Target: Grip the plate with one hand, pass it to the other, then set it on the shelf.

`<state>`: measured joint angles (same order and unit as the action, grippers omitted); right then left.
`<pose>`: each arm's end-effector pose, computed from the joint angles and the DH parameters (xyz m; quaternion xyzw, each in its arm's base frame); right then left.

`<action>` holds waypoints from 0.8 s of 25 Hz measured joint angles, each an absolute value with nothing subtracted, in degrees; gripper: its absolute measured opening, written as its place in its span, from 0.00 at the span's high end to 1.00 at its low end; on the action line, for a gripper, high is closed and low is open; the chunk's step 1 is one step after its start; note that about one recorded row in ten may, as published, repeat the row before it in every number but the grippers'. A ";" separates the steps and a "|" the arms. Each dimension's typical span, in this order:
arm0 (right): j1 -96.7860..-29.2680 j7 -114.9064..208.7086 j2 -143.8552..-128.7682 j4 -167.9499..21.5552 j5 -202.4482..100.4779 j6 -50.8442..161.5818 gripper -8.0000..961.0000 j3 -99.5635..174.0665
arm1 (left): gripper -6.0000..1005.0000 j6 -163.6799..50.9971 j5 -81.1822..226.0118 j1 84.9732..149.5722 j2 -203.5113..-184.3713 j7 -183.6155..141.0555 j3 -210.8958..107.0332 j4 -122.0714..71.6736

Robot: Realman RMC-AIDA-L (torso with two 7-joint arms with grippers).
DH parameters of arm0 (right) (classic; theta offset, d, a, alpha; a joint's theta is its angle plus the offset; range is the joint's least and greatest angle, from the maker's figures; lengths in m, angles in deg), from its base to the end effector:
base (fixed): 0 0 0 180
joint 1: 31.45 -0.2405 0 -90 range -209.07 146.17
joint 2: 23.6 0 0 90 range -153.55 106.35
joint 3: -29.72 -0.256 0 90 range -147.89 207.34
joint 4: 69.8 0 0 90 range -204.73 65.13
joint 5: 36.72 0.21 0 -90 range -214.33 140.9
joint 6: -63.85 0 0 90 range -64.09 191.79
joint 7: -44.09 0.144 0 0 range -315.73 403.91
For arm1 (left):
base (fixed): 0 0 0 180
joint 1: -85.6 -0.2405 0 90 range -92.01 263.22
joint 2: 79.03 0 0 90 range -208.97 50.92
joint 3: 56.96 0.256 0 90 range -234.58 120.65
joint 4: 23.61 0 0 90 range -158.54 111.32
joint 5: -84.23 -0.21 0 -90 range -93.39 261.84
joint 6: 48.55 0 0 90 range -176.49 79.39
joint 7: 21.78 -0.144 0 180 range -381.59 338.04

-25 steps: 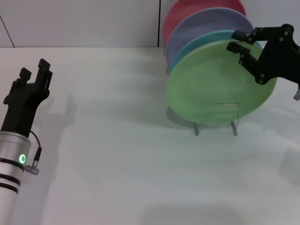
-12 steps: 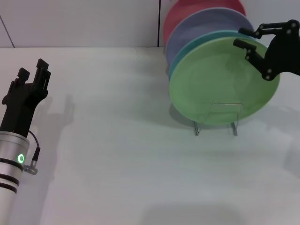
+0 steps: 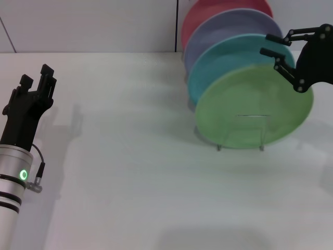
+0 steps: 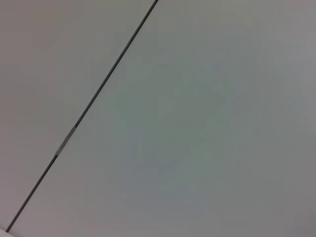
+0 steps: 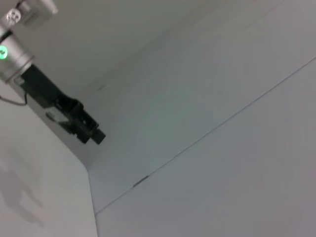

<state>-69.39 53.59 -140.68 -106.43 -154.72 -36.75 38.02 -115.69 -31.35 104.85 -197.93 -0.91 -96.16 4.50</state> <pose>0.2435 0.3569 0.0723 -0.8286 -0.3313 0.2089 0.4000 -0.2883 0.3166 -0.0366 -0.5810 -0.3887 -0.4793 0.5306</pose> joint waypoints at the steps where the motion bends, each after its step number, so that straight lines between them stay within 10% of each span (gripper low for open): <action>1: -69.35 54.33 -140.66 -106.64 -154.55 -37.02 0.82 38.14 | 0.37 -115.68 -31.35 104.85 -197.93 -0.90 -96.18 4.50; 15: -64.91 97.84 -140.13 -110.69 -130.40 -37.21 0.80 37.90 | 0.37 -117.24 -32.13 105.13 -197.71 -1.23 -96.16 2.54; 20: -58.68 100.50 -142.22 -107.95 -116.90 -29.31 0.78 37.80 | 0.37 -122.13 -35.76 105.42 -197.35 -2.71 -96.54 -1.46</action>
